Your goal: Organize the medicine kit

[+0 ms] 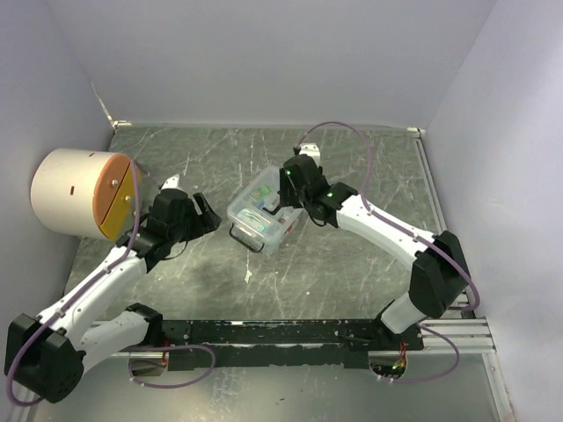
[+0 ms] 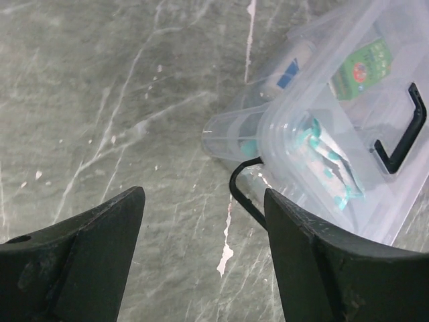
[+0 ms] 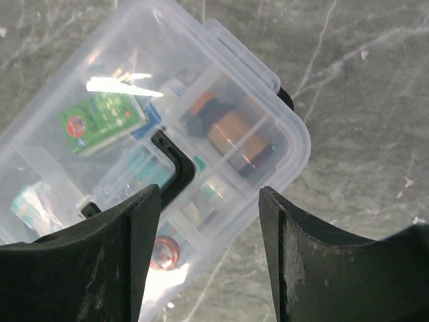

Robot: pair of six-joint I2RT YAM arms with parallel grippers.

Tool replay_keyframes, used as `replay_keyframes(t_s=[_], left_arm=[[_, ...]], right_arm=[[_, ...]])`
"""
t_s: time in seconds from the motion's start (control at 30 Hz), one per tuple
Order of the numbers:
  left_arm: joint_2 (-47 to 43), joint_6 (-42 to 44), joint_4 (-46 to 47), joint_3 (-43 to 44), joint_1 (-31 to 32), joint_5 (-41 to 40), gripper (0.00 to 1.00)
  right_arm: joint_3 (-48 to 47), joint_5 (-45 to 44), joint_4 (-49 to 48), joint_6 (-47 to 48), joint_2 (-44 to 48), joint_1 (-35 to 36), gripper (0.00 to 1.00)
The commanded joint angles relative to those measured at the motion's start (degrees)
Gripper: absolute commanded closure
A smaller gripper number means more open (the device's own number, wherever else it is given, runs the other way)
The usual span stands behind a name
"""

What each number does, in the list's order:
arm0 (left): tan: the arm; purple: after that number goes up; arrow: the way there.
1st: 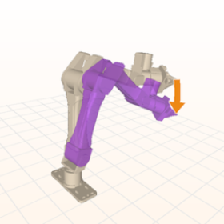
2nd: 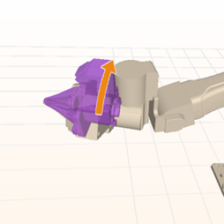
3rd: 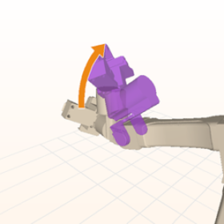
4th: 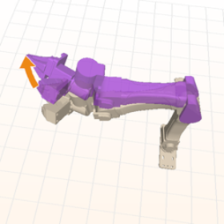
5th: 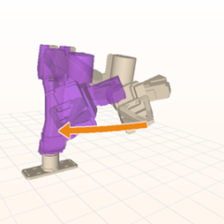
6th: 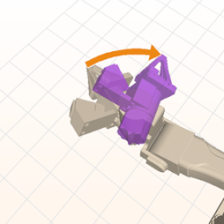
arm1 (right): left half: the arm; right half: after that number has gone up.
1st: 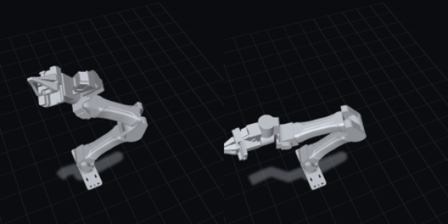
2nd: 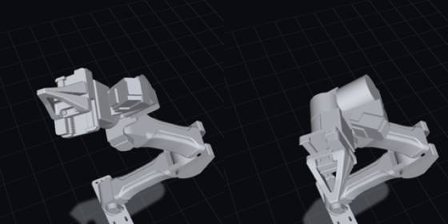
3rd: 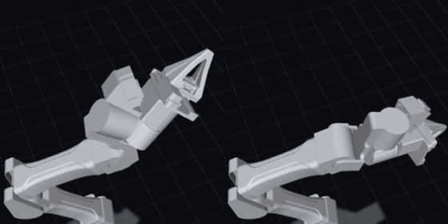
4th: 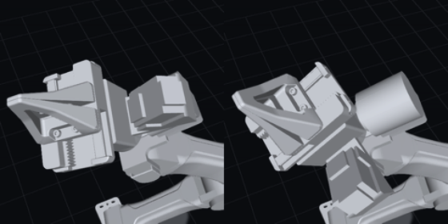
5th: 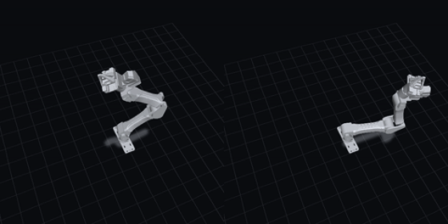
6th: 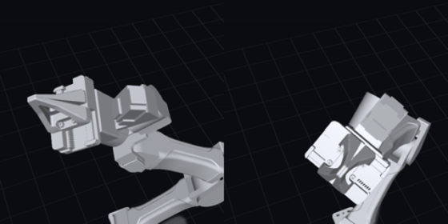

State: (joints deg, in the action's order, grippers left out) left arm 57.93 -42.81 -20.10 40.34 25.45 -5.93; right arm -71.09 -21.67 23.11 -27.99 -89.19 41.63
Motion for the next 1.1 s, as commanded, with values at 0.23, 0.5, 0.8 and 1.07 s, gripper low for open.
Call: replay_keyframes(t_s=[0.23,0.5,0.8,1.07], left_arm=[[-5.1,-5.4,10.6,-6.0,0.0,4.4,0.06],[-0.6,-6.4,17.6,-4.5,0.0,8.3,0.11],[6.8,-7.1,22.5,-2.5,0.0,12.9,0.28],[13.8,-6.1,23.3,-0.3,0.0,13.3,0.46]], right_arm=[[-0.4,8.6,-3.1,6.3,0.9,-4.2,0.38],[-1.6,25.2,-11.9,11.6,-4.9,-14.9,0.27],[2.4,34.9,-13.7,10.3,-5.6,-18.4,0.37],[11.7,37.8,-12.3,6.7,-0.7,-18.8,0.51]])
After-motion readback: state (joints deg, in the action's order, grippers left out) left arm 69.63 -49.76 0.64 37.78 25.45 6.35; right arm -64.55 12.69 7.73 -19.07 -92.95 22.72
